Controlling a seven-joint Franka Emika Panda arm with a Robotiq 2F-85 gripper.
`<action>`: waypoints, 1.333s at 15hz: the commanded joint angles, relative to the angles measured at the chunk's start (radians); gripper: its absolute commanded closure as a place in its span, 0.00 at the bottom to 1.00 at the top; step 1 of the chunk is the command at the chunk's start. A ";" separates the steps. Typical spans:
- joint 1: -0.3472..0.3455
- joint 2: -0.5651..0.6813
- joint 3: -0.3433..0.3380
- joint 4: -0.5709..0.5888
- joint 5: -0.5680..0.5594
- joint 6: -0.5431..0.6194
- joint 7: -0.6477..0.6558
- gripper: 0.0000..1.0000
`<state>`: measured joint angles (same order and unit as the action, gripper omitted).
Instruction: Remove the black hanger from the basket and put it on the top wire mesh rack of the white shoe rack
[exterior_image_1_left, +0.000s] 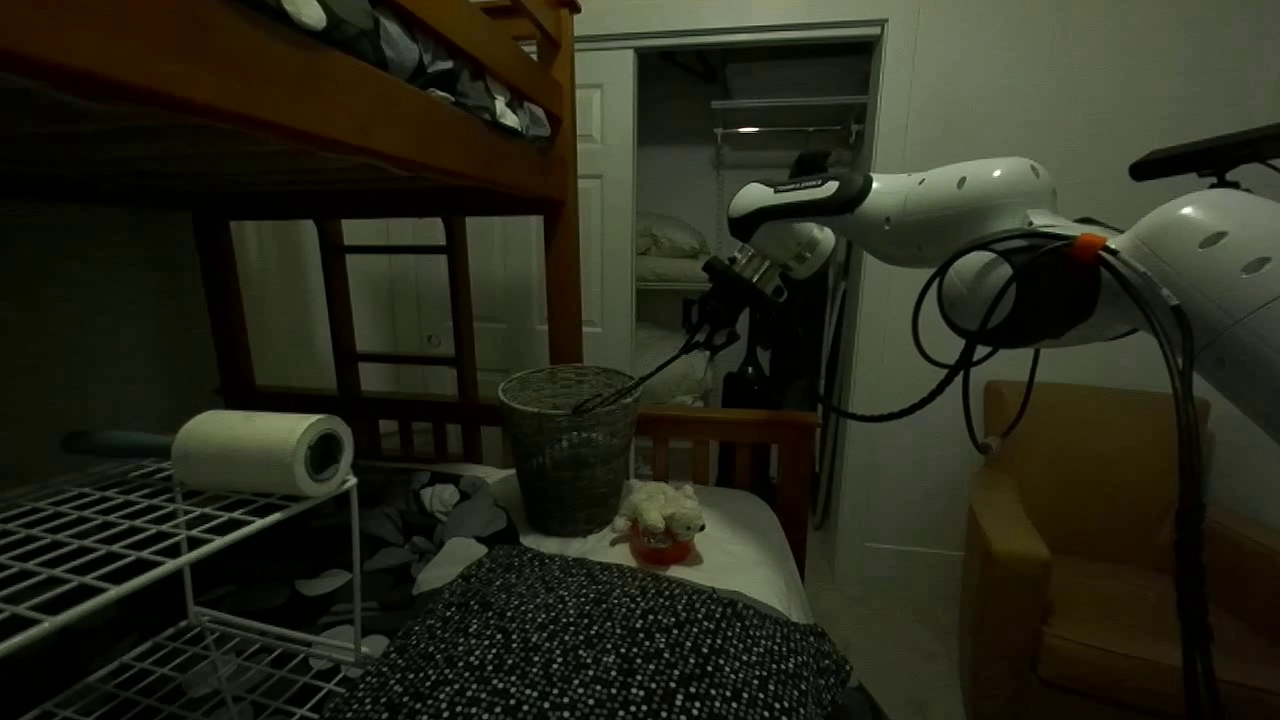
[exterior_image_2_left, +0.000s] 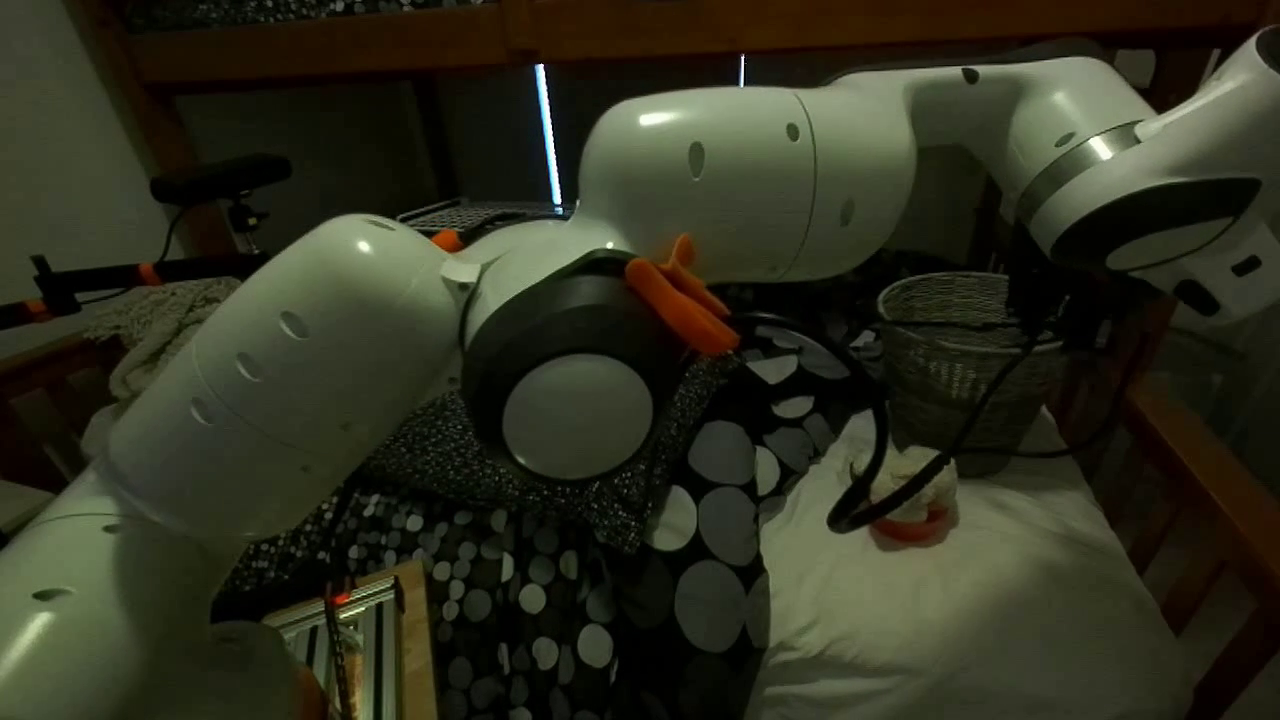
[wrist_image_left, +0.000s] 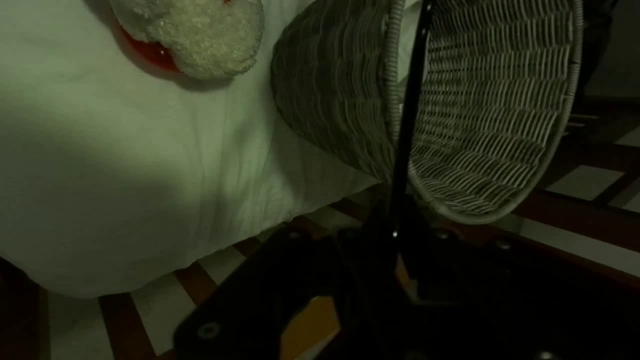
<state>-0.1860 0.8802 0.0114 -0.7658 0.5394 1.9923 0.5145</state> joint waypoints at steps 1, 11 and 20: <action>-0.027 0.008 0.008 0.069 0.016 -0.009 0.000 0.98; -0.164 -0.096 0.201 0.160 0.282 0.043 -0.329 0.98; -0.009 -0.069 0.361 0.131 0.280 -0.082 -0.629 0.98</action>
<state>-0.2127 0.8062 0.3375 -0.6167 0.8123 1.9727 -0.0117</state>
